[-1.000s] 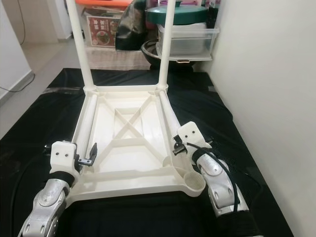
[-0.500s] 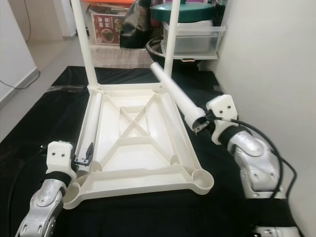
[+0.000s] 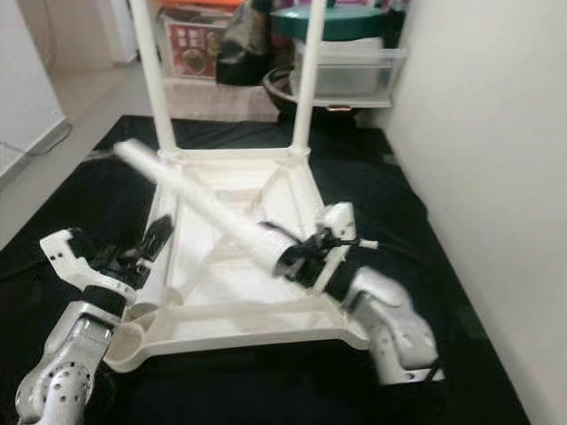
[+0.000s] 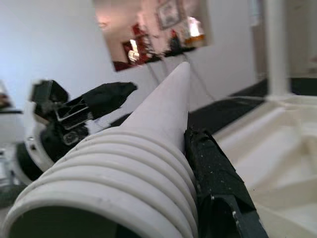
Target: Building children table
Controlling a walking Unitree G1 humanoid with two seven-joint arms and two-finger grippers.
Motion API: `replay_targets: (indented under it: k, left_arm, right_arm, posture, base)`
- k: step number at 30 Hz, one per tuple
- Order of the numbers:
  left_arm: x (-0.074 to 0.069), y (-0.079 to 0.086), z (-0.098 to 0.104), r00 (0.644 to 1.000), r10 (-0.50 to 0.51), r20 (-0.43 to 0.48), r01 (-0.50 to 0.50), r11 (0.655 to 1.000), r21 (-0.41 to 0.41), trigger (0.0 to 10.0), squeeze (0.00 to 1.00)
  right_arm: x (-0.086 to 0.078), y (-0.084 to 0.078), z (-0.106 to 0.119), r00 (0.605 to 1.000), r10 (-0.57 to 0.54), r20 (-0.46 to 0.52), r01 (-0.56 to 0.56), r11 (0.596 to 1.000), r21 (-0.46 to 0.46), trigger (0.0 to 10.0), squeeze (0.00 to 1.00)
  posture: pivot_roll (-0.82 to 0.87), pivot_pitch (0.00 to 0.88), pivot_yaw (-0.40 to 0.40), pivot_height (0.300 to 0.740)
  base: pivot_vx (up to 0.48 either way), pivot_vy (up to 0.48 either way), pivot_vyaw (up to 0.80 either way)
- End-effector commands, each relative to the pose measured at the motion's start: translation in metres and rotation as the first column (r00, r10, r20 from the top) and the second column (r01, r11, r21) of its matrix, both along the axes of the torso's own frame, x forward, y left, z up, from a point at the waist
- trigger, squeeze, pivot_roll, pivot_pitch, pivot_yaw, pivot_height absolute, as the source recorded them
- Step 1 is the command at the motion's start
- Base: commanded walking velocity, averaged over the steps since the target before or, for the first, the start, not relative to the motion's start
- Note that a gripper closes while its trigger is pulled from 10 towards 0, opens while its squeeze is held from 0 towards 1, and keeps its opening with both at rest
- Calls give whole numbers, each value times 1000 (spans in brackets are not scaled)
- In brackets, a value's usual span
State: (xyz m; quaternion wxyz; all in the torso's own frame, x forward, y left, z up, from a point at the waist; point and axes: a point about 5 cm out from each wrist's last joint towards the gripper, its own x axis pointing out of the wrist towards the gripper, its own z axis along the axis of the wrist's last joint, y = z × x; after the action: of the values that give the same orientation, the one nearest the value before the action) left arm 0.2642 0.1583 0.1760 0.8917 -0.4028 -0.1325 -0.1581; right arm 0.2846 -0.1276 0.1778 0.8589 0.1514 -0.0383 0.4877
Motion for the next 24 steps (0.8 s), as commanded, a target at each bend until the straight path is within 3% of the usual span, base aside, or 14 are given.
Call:
replay_targets:
  k: [1, 3, 11, 14, 16, 19, 20, 24]
  left_arm:
    - [-3, 7, 0, 1000, -20, 1, 20, 991, -132, 10000, 0]
    - [-4, 10, 0, 999, -41, 10, 42, 981, -189, 10000, 0]
    - [-1, 15, -4, 999, -42, -21, 35, 965, -260, 10000, 0]
    - [2, 32, -1, 998, 32, -50, -47, 936, -350, 10000, 0]
    - [2, 32, -1, 998, 32, -50, -47, 936, -350, 10000, 0]
    - [2, 49, -3, 993, 97, -63, -114, 919, -377, 10000, 0]
    - [1, 57, -7, 989, 122, -82, -145, 908, -393, 0, 0]
    - [-3, 60, -8, 990, 127, -65, -142, 909, -391, 0, 0]
  right_arm:
    - [-3, 0, -1, 998, 54, -23, -53, 997, 63, 0, 0]
    - [-12, 1, -3, 990, 138, -36, -134, 986, 103, 0, 0]
    - [-22, -4, -4, 975, 218, -43, -210, 968, 139, 0, 0]
    - [-37, -12, -18, 939, 329, -99, -316, 941, 123, 0, 0]
    - [-37, -12, -18, 939, 329, -99, -316, 941, 123, 0, 0]
    - [-42, -18, -27, 923, 357, -144, -344, 933, 107, 0, 0]
    - [-44, -23, -33, 916, 362, -170, -351, 932, 93, 0, 0]
    - [-48, -31, -43, 907, 362, -214, -361, 931, 42, 0, 0]
  posture:
    - [55, 0, -61, 740]
    - [48, 0, -57, 740]
    - [41, 0, -54, 740]
    - [42, 0, -61, 740]
    - [42, 0, -61, 740]
    - [44, 0, -66, 740]
    - [42, 0, -66, 740]
    - [45, 0, -70, 740]
  base:
    - [0, 0, 0]
    - [0, 0, 0]
    - [0, 0, 0]
    - [0, 0, 0]
    - [0, 0, 0]
    - [0, 0, 0]
    - [0, 0, 0]
    - [0, 0, 0]
